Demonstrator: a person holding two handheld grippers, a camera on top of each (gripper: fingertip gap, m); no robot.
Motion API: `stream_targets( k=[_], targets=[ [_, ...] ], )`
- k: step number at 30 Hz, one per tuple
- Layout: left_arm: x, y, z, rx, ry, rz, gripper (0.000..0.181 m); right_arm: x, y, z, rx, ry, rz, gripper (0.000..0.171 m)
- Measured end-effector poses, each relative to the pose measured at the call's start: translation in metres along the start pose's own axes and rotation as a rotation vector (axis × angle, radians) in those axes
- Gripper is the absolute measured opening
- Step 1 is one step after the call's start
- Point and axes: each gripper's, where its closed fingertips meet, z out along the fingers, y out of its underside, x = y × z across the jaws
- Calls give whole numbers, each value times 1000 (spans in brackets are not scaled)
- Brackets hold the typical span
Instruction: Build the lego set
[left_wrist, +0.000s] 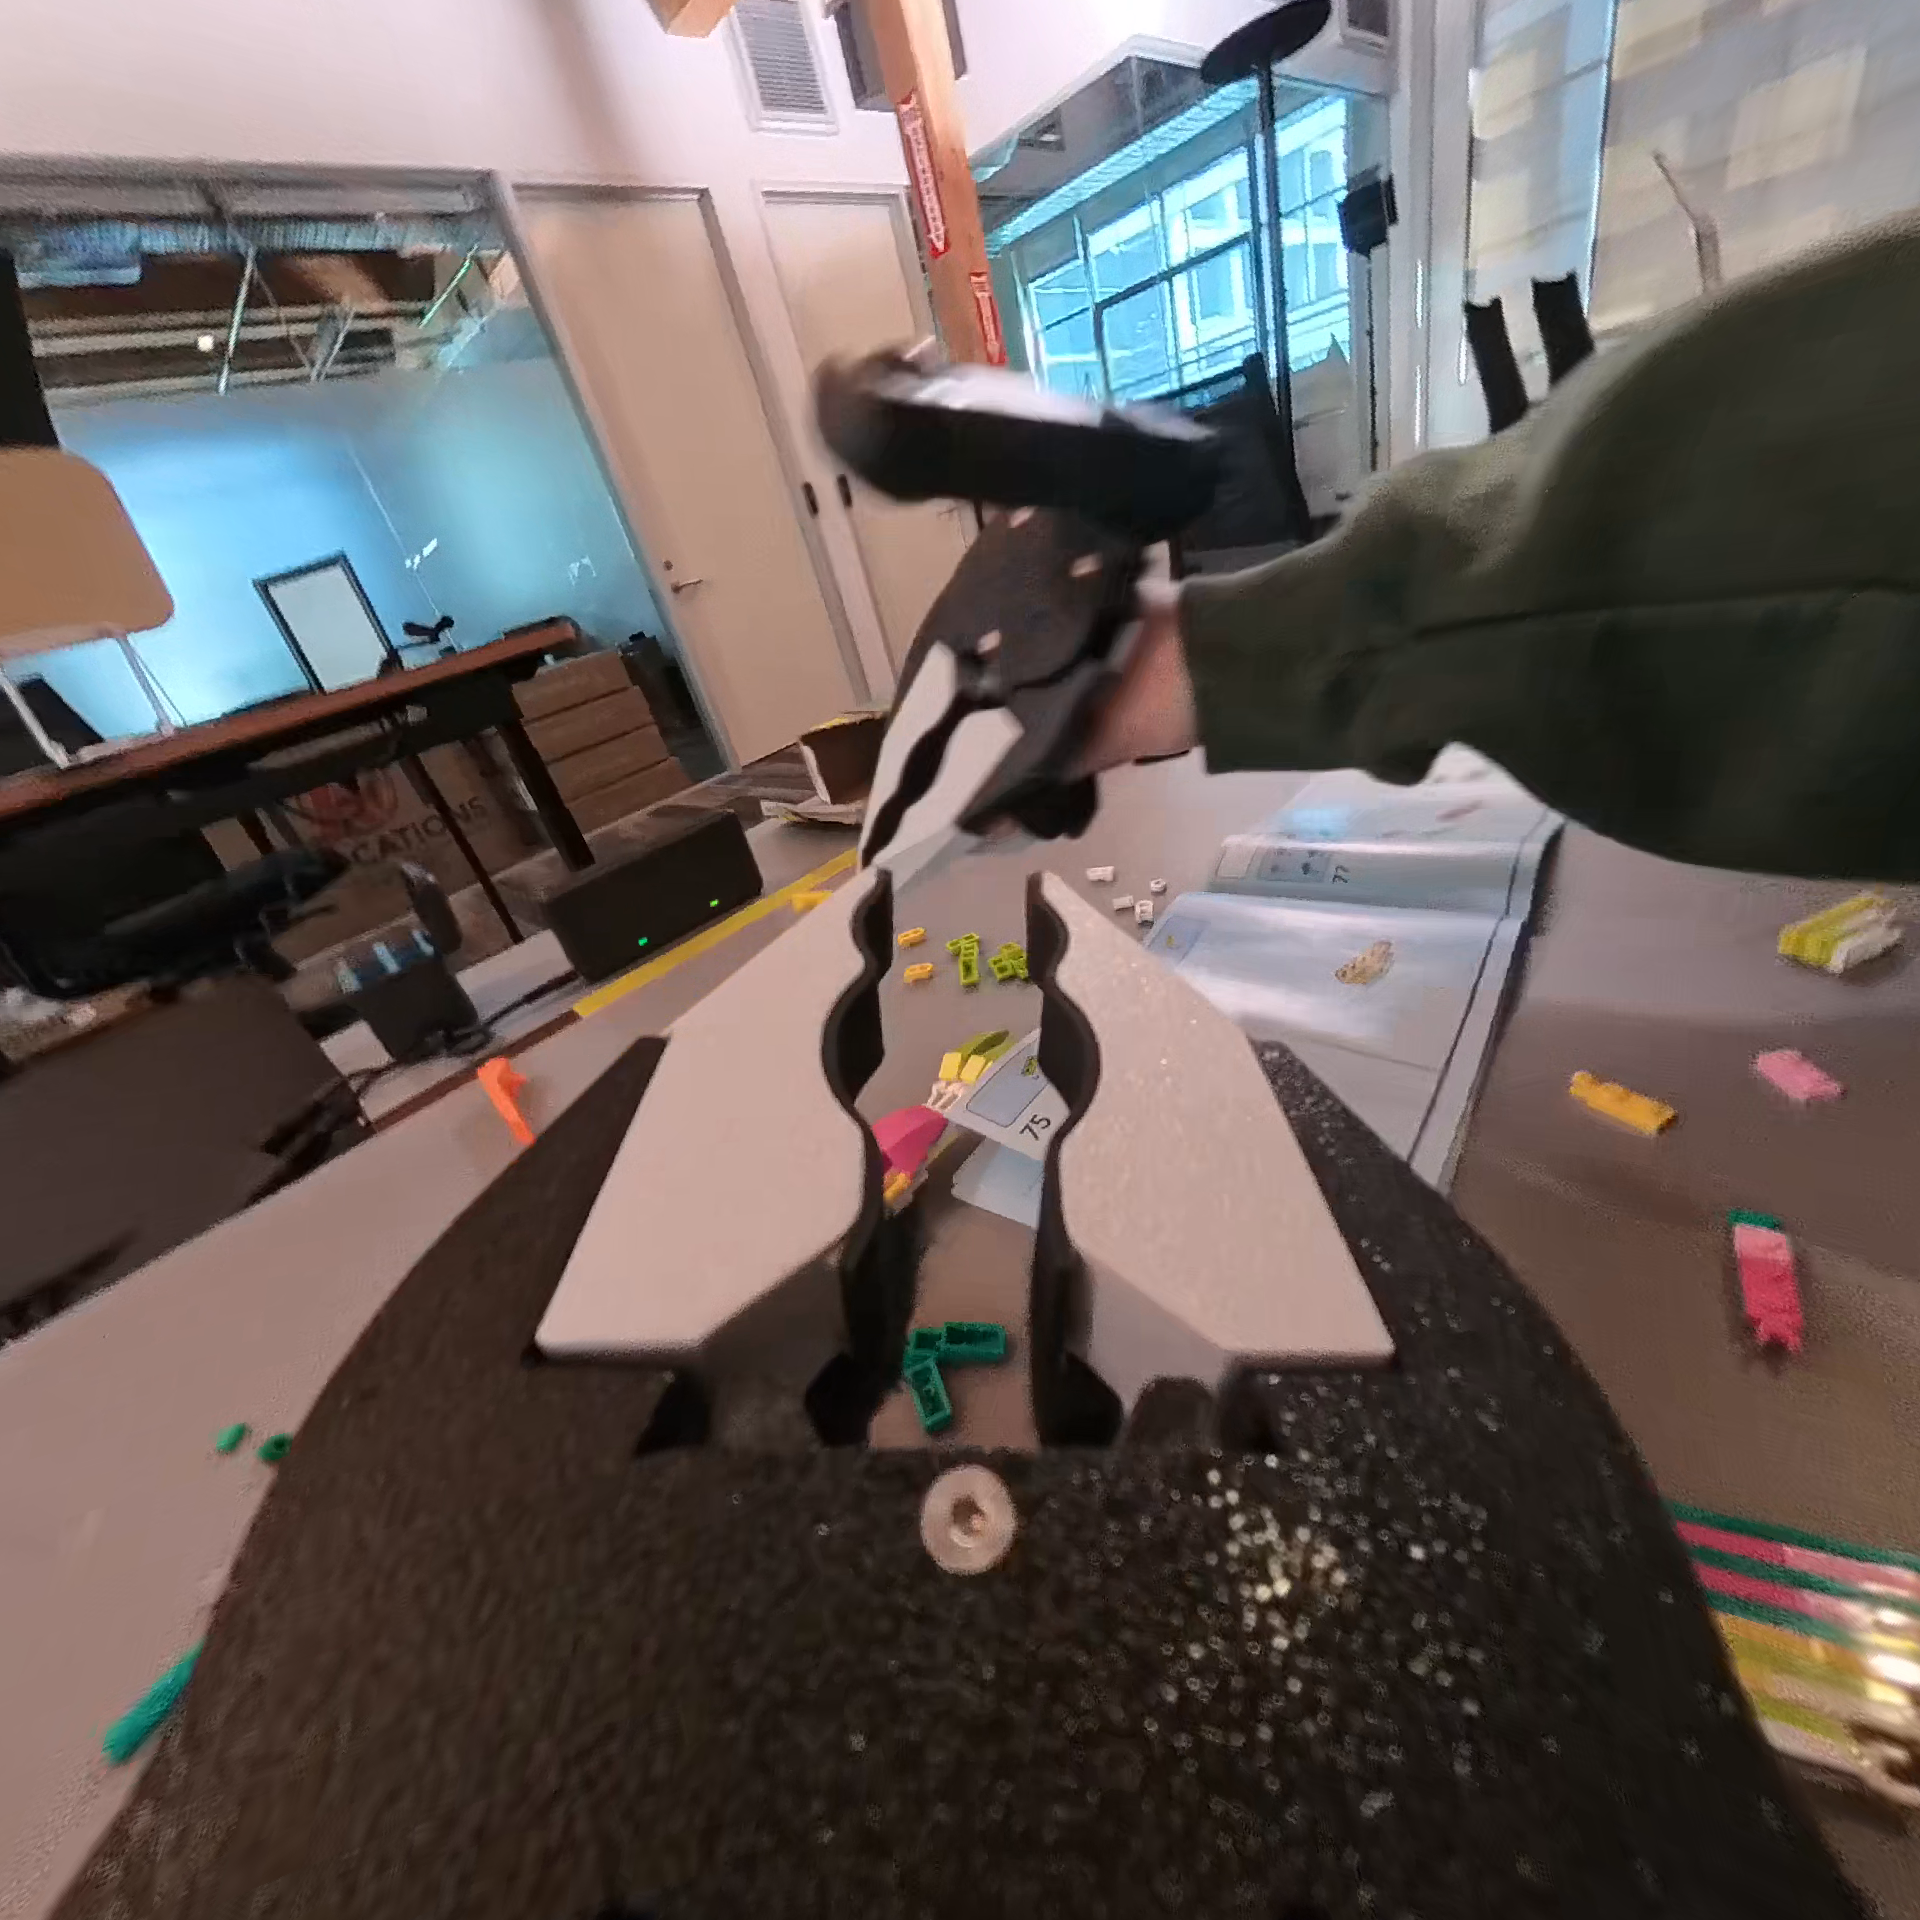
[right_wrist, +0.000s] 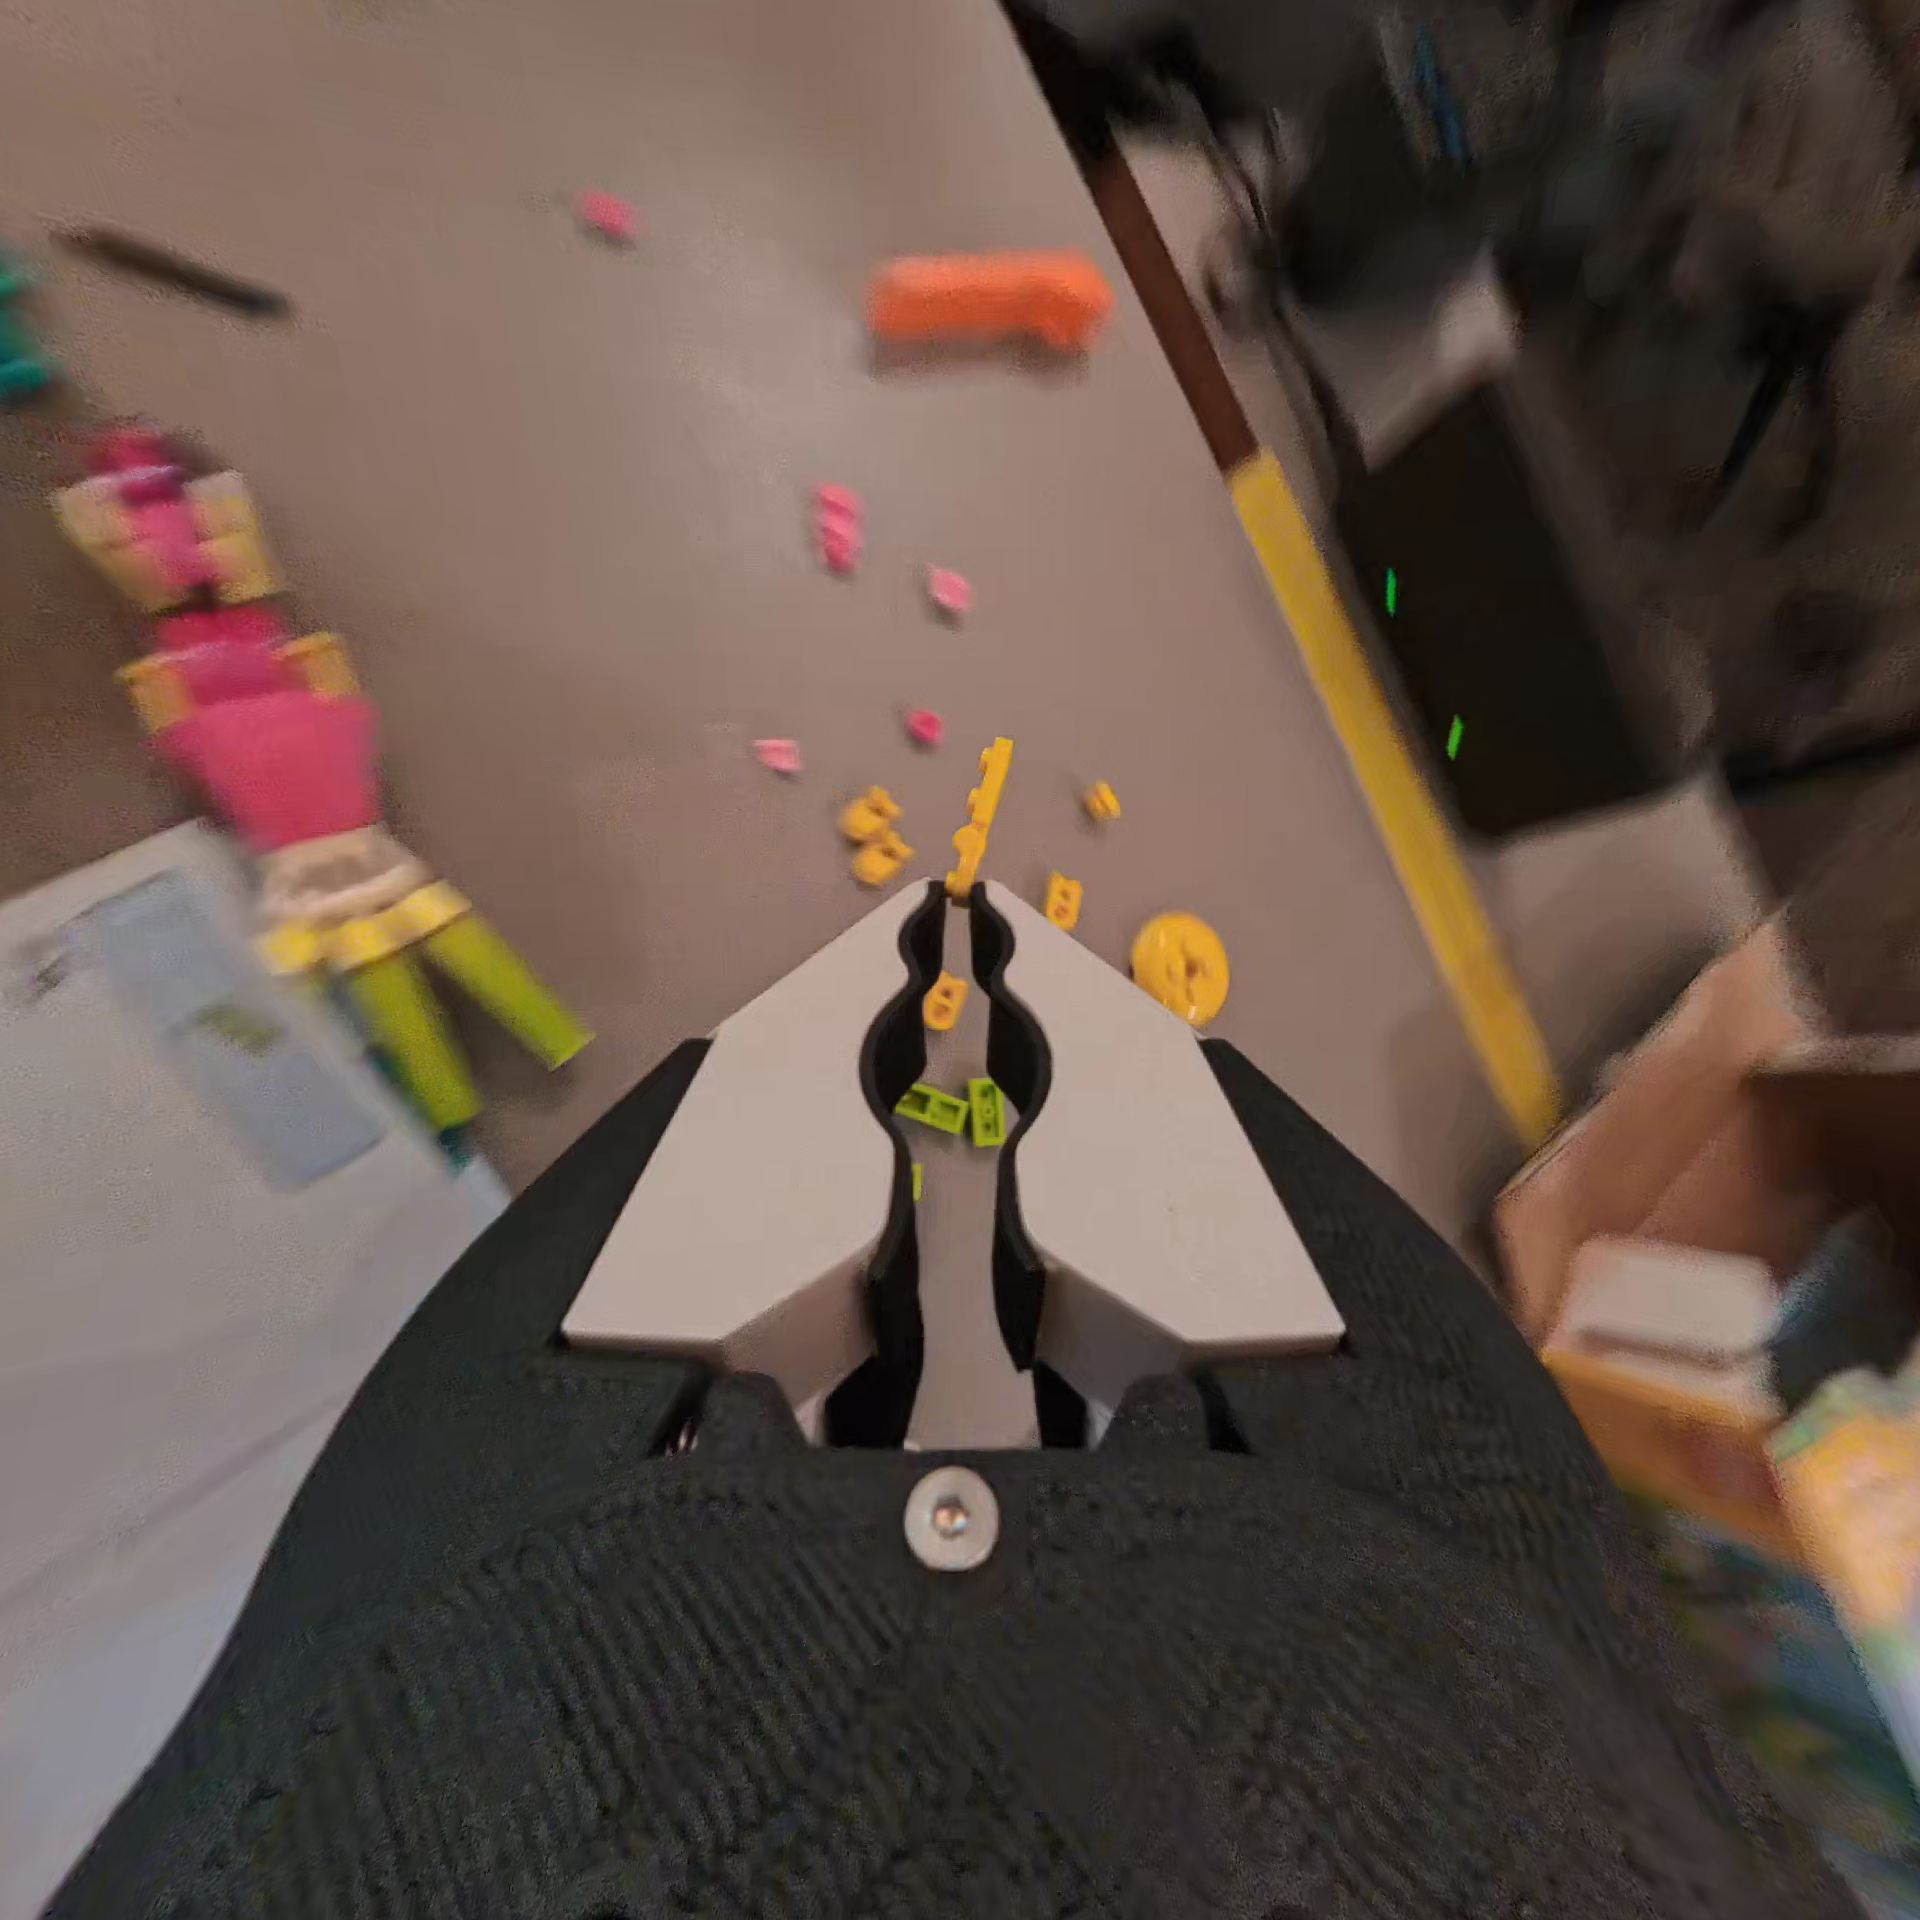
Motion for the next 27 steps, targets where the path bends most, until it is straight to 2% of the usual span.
stream_targets(
  k=[1,3,5,10,12,18,23,26,27],
  targets=[
    [-4,0,0,2,-6,-44,25,-14,-12,-16,45,14,-158,3],
    [-11,0,-1,11,-14,-125,35,-47,-30,-49,107,45,-488,3],
    [-10,1,0,-4,-1,-113,38,-89,-38,-77,139,0,-714,3],
    [32,13,7,-90,118,232,39,-138,-36,-119,45,-71,-956,3],
    [46,15,7,-92,147,329,30,-146,-34,-129,9,-92,-1001,3],
    [62,5,3,-22,205,349,19,-157,-31,-144,-65,-119,-1062,4],
    [70,5,1,-19,224,431,3,-164,-28,-144,-89,-148,-1066,4],
    [68,8,2,-57,237,379,3,-162,-27,-140,-119,-144,-988,4],
    [67,8,2,-59,239,358,3,-161,-26,-138,-137,-138,-965,9]
  ],
)
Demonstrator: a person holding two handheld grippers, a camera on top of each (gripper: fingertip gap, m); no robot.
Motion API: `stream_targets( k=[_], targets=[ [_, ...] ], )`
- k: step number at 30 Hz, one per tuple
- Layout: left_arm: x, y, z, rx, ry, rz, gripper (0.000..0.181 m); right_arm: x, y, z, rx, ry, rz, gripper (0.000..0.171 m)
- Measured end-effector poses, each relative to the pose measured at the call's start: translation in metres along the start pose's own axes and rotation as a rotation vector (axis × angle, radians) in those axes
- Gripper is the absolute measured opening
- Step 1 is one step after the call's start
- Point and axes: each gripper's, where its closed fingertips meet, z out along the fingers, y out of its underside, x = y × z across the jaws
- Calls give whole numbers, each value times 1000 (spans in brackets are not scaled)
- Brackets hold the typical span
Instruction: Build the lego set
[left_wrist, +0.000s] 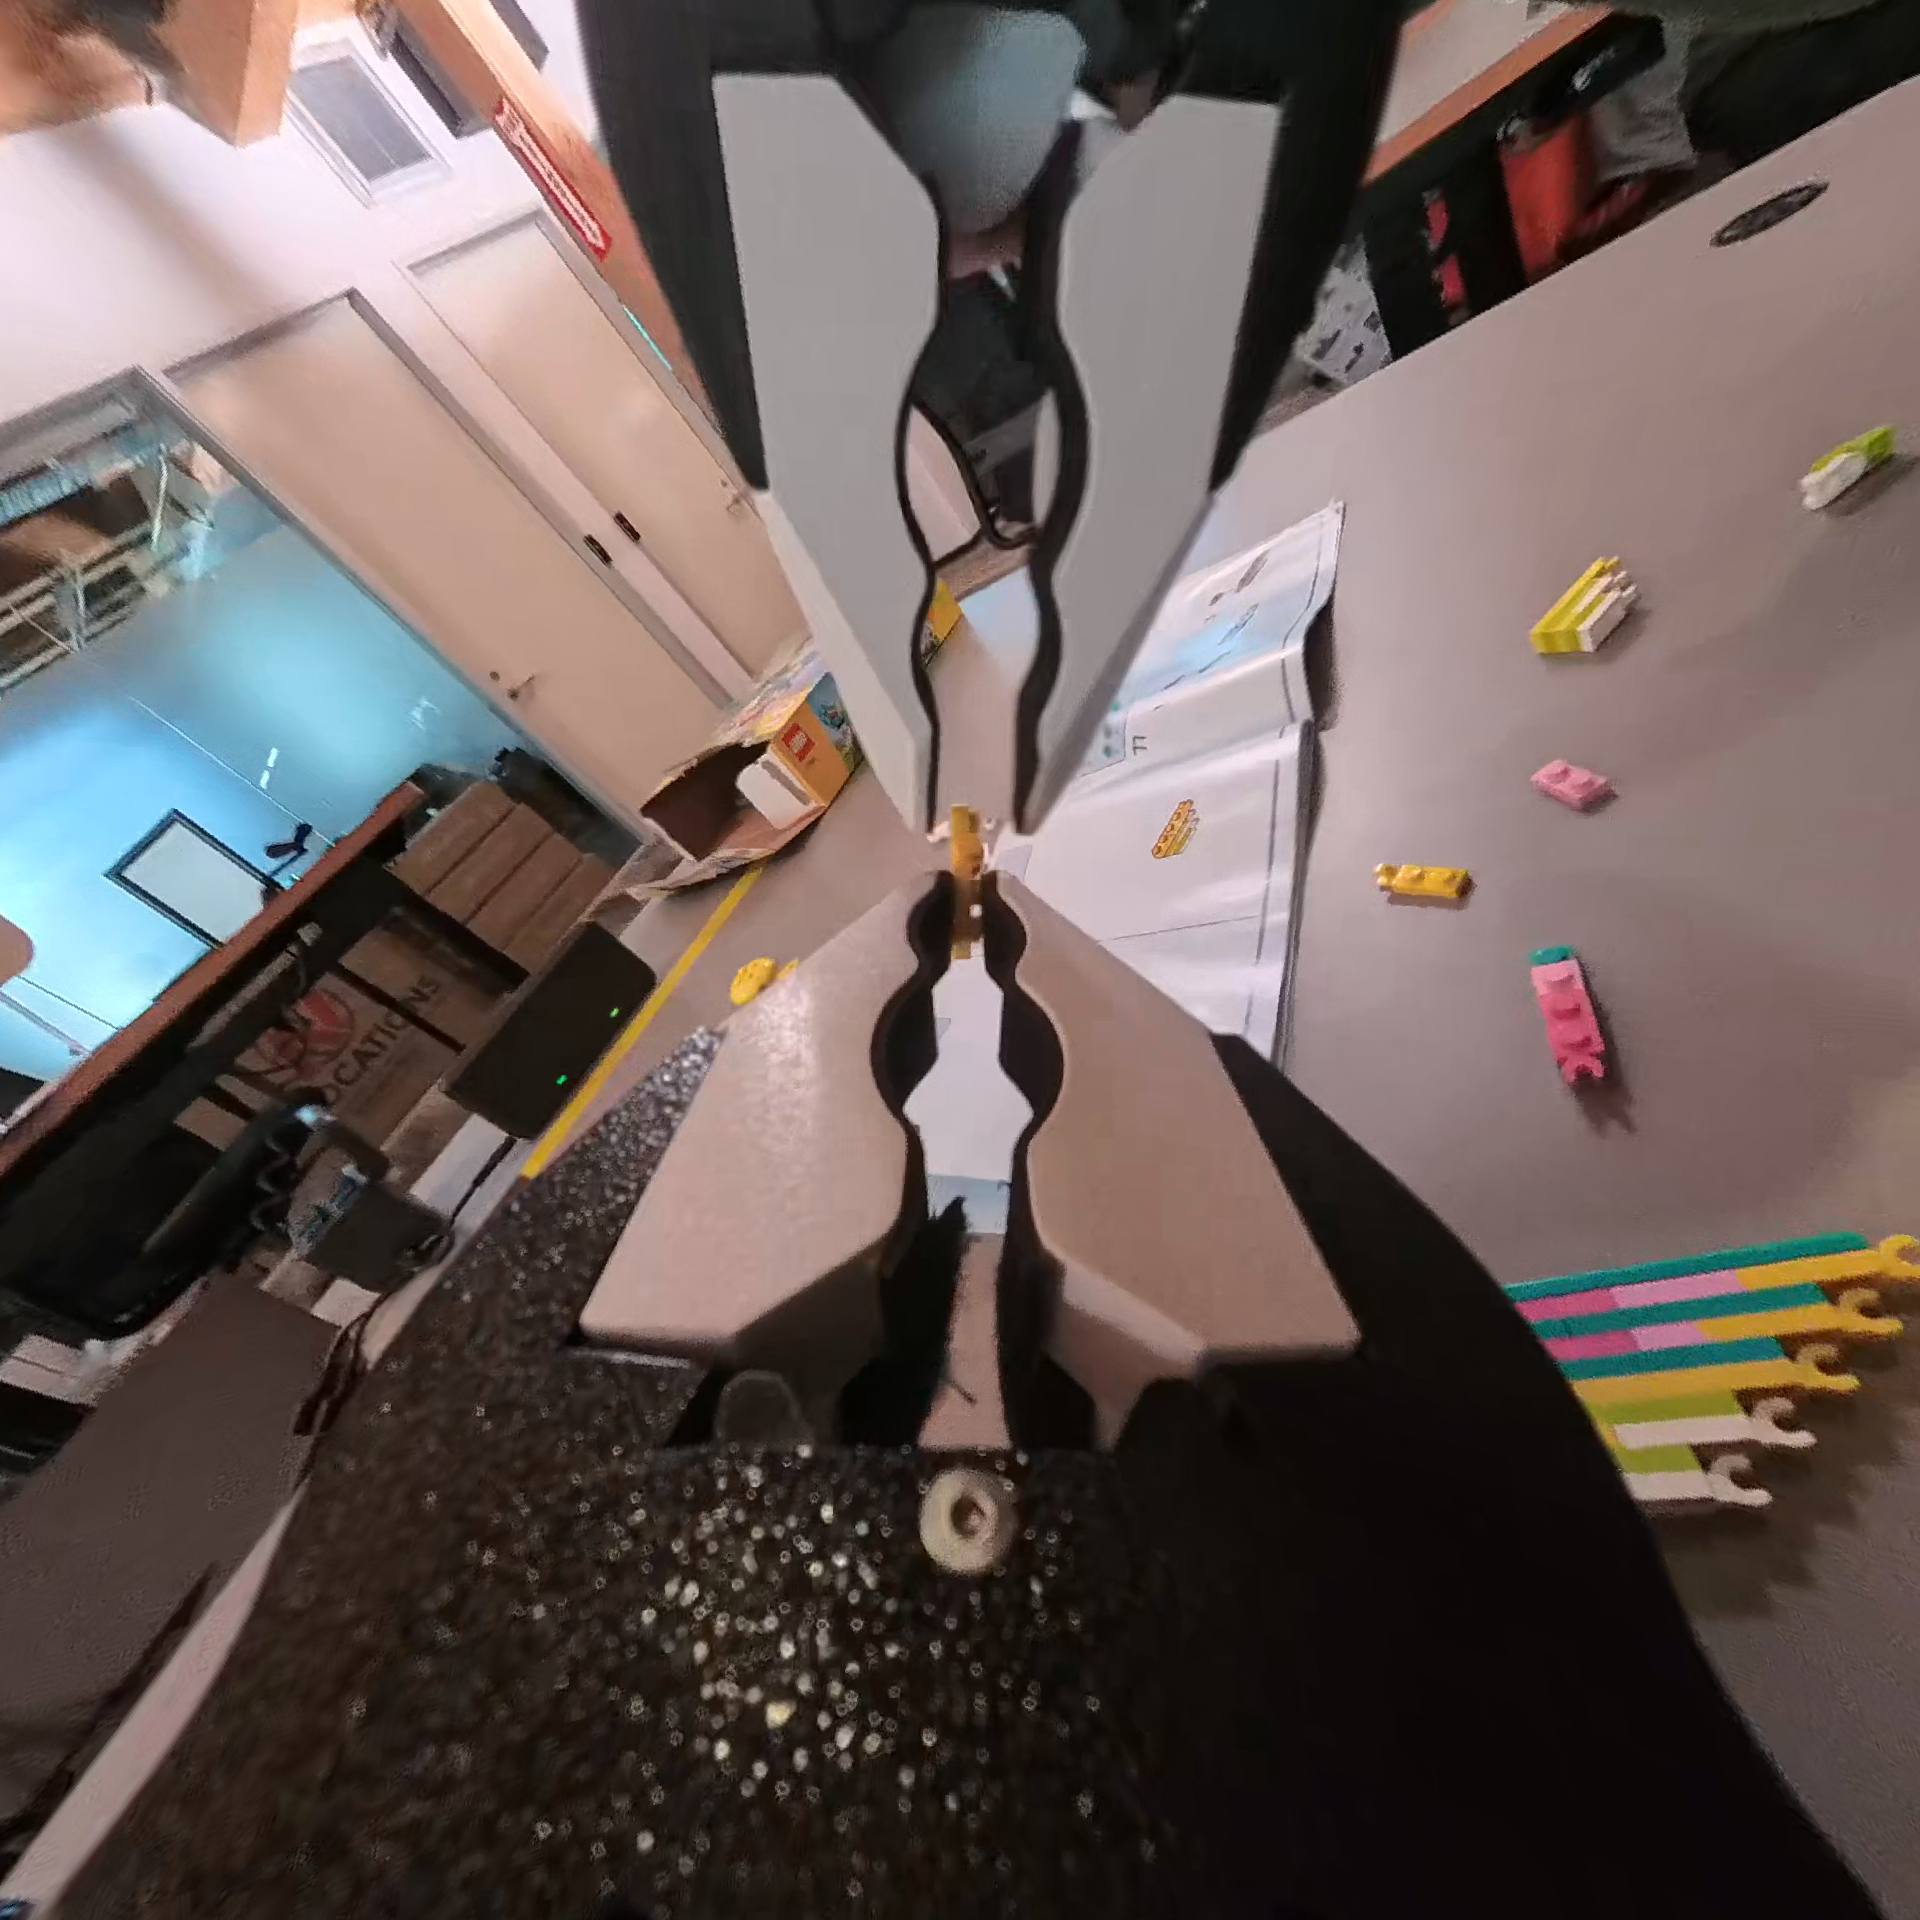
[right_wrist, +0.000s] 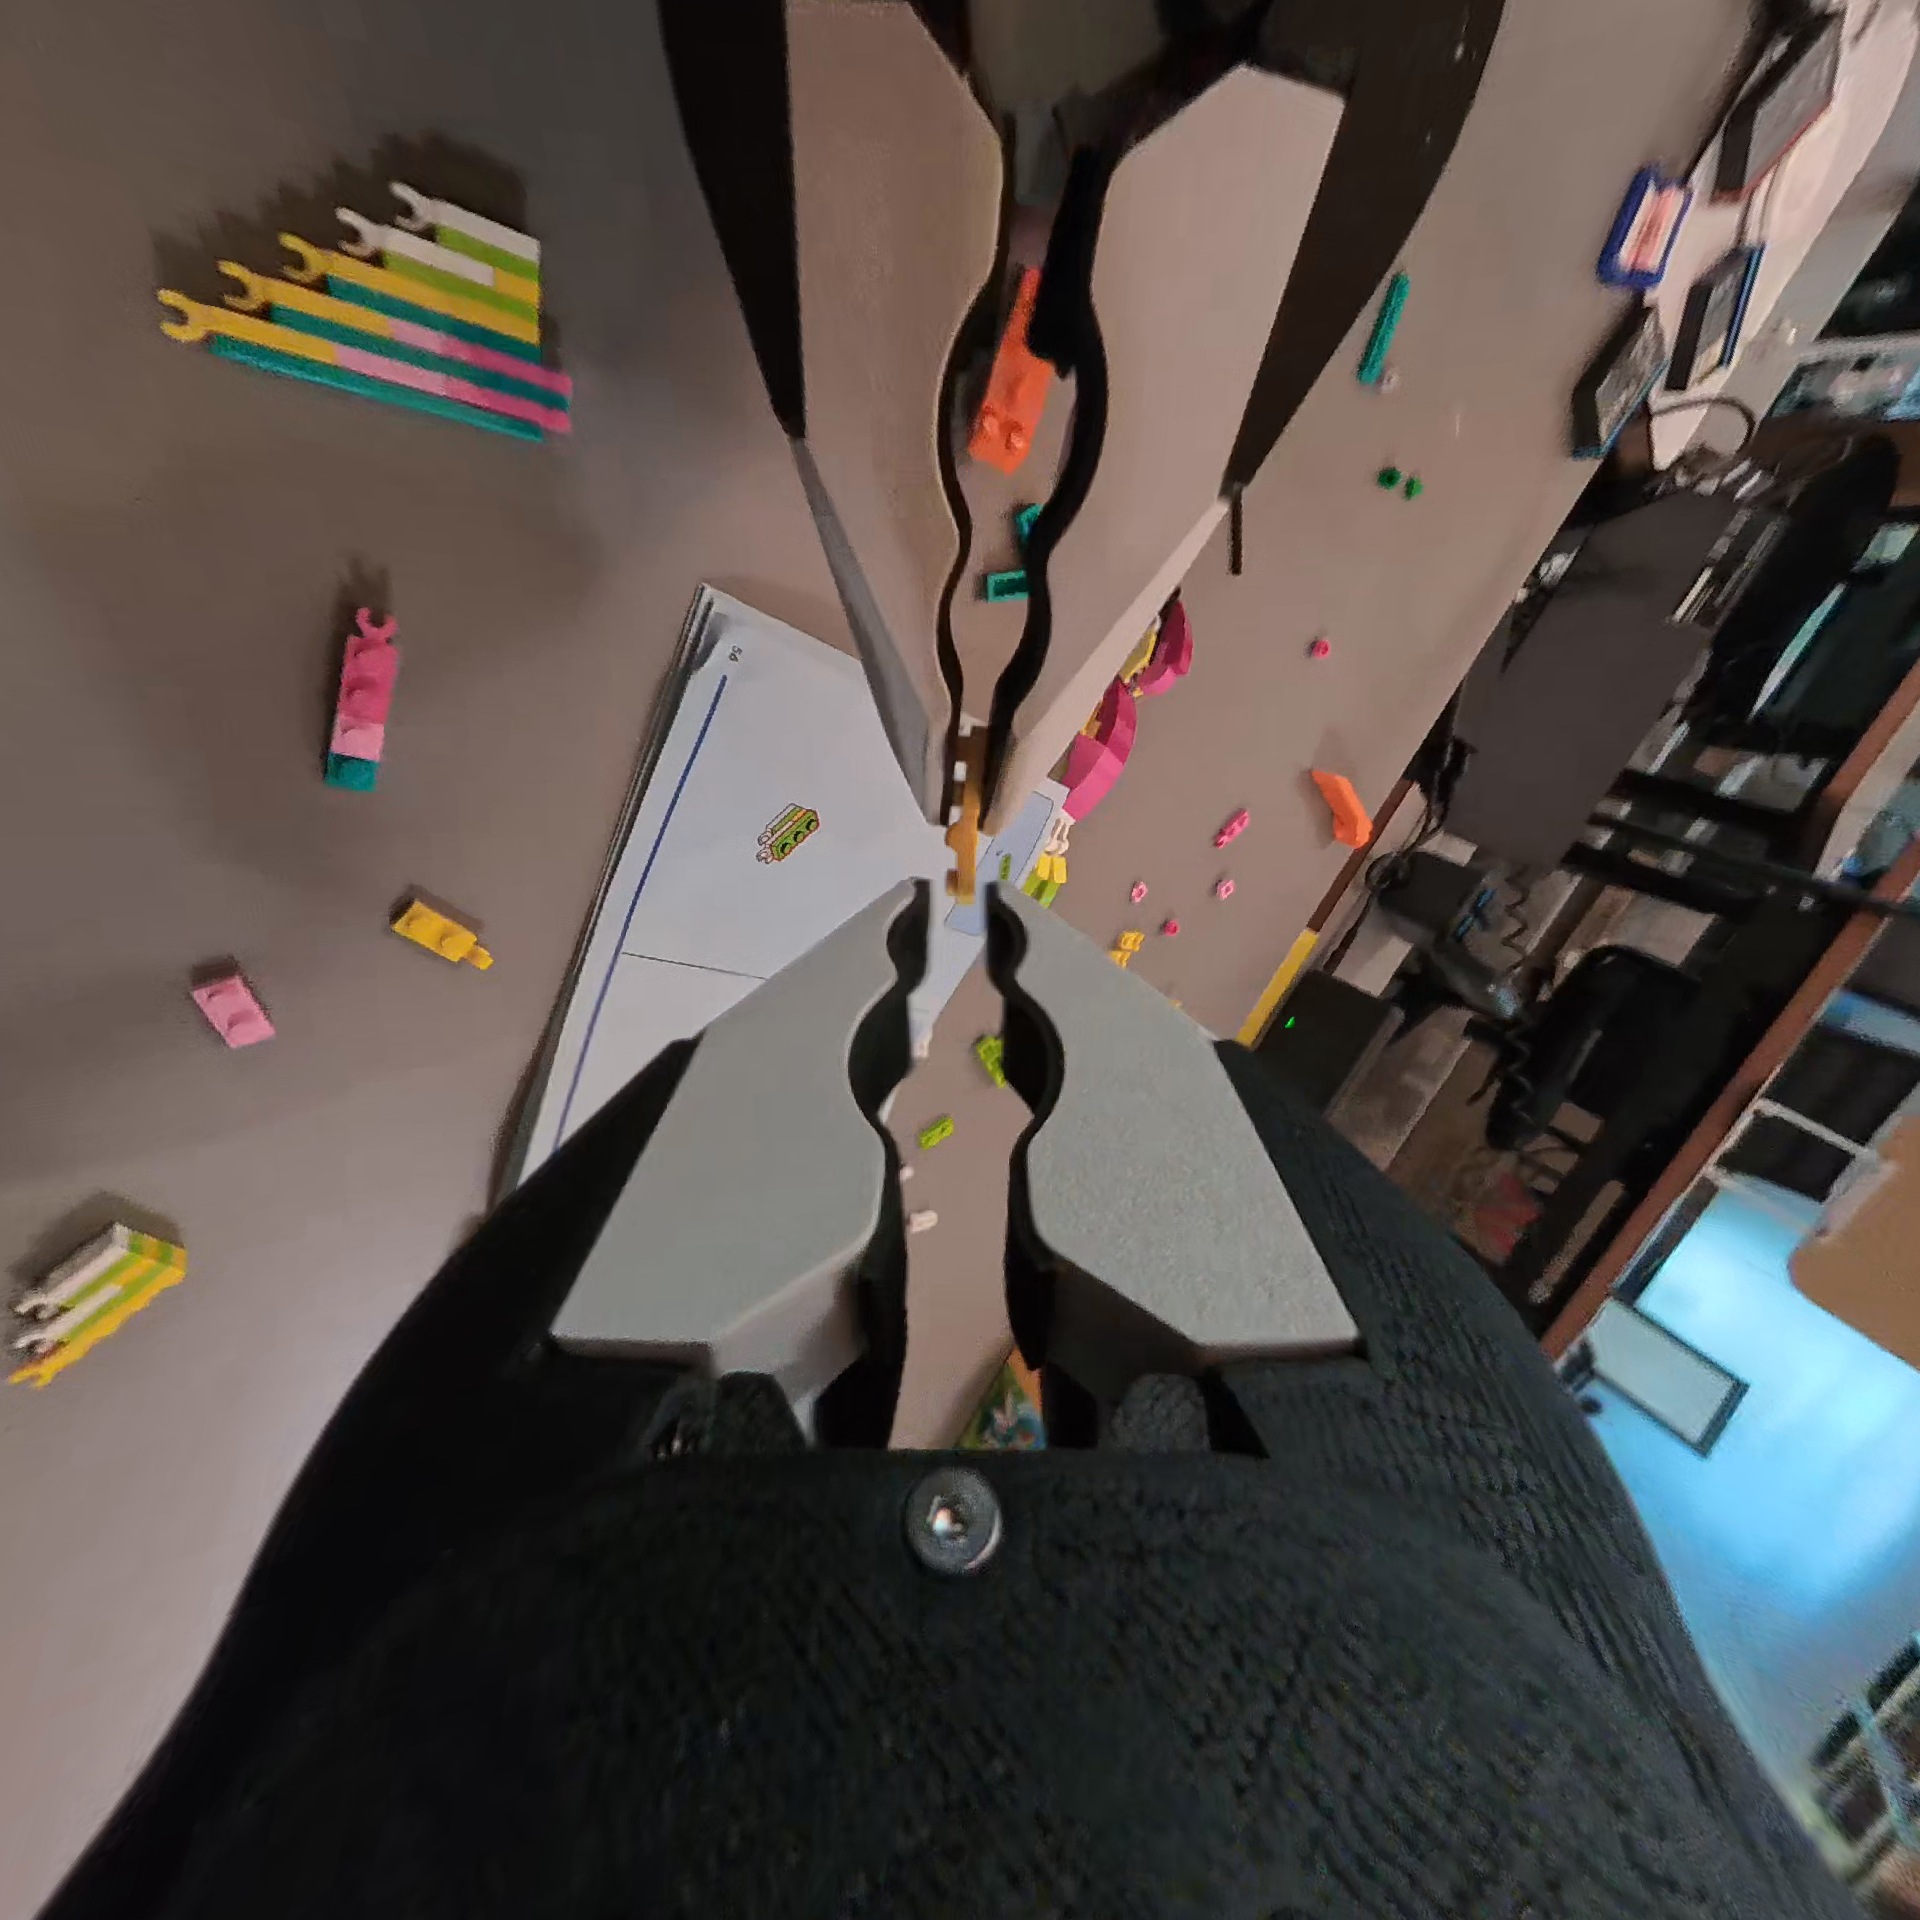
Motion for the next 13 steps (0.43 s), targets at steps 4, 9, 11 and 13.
stream_targets(
  k=[4,9,11,13],
  targets=[
    [2,1,0,-4,29,-30,3,-3,2,5,-37,-14,2,13],
    [6,-2,0,1,45,-20,3,-4,-2,7,-35,-16,-16,5],
    [6,-2,0,-1,47,-5,3,-4,-2,6,-44,-7,-49,4],
    [7,-4,0,1,55,-14,3,-5,-2,4,-29,-7,-42,4]
  ],
)
